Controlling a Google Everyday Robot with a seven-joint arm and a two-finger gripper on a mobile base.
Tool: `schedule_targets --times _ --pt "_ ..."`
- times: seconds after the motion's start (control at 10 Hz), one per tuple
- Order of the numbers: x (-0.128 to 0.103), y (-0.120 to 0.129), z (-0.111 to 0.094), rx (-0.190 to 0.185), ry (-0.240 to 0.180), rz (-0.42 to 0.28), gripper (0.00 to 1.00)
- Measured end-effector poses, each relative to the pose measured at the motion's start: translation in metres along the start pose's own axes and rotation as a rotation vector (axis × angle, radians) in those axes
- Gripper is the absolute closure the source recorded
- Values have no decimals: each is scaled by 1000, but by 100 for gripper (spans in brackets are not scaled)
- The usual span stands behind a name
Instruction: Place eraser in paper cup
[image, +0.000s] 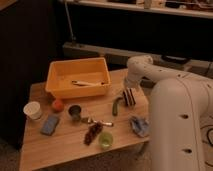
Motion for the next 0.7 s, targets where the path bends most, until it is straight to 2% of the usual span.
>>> schedule_targets --times 0.2,0.4,0.6,0.7 --pt "12 -7 29 -10 45 15 20" --pt "22 -14 46 -11 73 34 24" --pt "28 -21 49 -15 79 64 38" --pt "31 -26 46 -21 72 84 49"
